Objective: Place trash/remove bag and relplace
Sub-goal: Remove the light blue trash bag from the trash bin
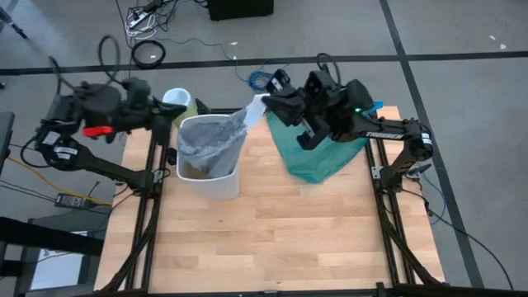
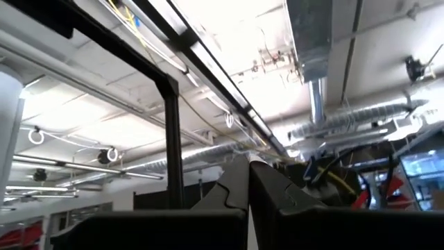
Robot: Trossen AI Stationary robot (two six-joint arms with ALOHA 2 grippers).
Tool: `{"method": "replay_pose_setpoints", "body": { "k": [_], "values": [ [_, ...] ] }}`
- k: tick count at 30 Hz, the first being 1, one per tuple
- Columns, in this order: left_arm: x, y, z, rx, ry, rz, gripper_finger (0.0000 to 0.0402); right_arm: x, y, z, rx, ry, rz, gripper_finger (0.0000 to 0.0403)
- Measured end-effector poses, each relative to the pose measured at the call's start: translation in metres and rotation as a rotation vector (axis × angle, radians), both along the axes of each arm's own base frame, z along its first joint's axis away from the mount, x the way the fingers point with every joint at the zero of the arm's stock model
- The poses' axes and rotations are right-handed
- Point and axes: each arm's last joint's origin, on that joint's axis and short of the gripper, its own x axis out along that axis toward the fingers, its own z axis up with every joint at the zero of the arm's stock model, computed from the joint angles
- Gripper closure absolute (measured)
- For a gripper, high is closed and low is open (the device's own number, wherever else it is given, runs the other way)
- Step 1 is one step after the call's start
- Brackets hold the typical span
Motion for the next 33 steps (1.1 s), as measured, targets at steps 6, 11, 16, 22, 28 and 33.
{"method": "replay_pose_setpoints", "body": {
  "k": [6,11,16,22,28,33],
  "values": [
    [-0.01,-0.003,0.002,-0.116,-0.116,0.049,0.0394,-0.011,-0.003,0.008,0.009,-0.008,-0.076,0.0403],
    [0.011,-0.014,-0.006,-0.231,-0.288,0.06,0.0397,-0.015,-0.01,0.01,0.005,0.007,-0.182,0.0403],
    [0.028,-0.025,-0.049,-0.433,-0.303,0.121,0.0398,-0.02,-0.02,0.013,0.026,0.006,-0.272,0.0403],
    [-0.007,-0.024,-0.053,-0.429,-0.531,0.293,0.0398,-0.041,-0.025,0.026,-0.008,-0.015,-0.347,0.0403],
    [-0.033,-0.017,-0.041,-0.404,-0.674,0.395,0.0398,-0.052,-0.028,0.031,-0.021,-0.006,-0.39,0.0403],
    [0.001,-0.033,-0.093,-0.585,-0.673,0.421,0.0399,-0.058,-0.029,0.035,-0.027,-0.021,-0.459,0.0403]
  ]
}}
